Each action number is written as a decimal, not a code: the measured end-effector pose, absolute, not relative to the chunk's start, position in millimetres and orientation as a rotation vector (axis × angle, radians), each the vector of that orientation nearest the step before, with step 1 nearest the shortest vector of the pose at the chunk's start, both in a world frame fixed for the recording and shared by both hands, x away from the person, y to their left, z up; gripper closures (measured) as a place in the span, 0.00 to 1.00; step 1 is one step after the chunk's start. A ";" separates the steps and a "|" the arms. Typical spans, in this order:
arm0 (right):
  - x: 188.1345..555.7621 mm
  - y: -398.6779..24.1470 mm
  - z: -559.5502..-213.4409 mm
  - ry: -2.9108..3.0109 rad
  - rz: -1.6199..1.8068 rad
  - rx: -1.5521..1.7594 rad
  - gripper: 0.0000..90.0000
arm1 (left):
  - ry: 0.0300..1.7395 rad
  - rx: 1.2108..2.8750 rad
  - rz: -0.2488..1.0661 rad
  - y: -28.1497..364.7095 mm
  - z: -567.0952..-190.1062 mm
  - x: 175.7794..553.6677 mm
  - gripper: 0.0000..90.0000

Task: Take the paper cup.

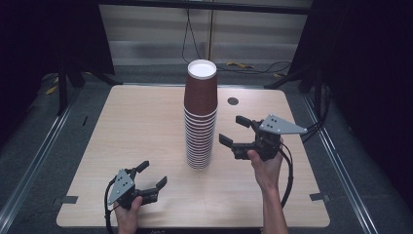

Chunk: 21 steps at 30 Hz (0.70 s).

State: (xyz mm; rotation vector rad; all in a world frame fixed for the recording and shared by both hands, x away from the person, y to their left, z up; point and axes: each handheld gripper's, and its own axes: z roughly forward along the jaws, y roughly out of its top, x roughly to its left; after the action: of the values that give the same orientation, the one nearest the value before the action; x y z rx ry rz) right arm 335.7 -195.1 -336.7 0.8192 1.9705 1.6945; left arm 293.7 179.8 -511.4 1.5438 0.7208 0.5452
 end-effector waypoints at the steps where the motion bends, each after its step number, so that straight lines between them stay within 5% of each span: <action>1: 337.2 -193.5 -331.2 1.980 1.695 0.813 0.16 | 0.721 1.544 0.546 179.8 -511.4 293.6 0.18; 21: 354.2 -192.0 -285.2 1.980 1.729 0.761 0.15 | 0.720 1.545 0.550 180.0 -511.4 293.3 0.18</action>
State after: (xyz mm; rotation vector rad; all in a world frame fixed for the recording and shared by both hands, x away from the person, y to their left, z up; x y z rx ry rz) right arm 354.2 -192.0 -285.2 0.7606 1.9795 1.7288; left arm 293.3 180.0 -511.4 1.5447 0.7196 0.5501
